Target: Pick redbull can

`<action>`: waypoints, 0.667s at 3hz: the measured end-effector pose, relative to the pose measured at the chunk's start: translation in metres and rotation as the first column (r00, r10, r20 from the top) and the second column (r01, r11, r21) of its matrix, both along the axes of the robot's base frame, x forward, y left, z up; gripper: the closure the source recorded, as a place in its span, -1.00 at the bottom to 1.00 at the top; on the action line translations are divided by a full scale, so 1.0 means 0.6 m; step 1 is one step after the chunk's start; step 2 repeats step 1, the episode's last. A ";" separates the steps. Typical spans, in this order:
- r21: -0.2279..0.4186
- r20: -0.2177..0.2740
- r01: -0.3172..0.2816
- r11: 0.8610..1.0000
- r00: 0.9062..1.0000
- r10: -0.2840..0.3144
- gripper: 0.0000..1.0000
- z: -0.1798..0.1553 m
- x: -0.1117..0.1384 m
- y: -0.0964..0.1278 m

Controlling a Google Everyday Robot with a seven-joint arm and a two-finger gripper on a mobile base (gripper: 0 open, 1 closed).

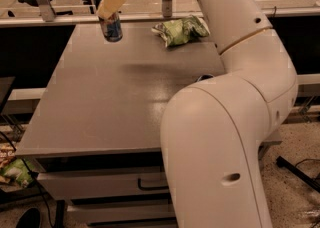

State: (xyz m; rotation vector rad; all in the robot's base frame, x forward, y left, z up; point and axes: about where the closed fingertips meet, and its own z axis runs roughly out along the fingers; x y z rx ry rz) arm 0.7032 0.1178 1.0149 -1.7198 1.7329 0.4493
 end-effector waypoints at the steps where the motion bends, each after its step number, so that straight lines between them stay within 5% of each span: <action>1: -0.001 0.004 -0.016 1.000 1.000 0.016 1.00 0.003 -0.005 0.001; 2: -0.001 0.004 -0.016 1.000 1.000 0.016 1.00 0.003 -0.005 0.001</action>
Offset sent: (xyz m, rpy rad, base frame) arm 0.0000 0.0000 0.0000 0.0000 0.0000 0.0000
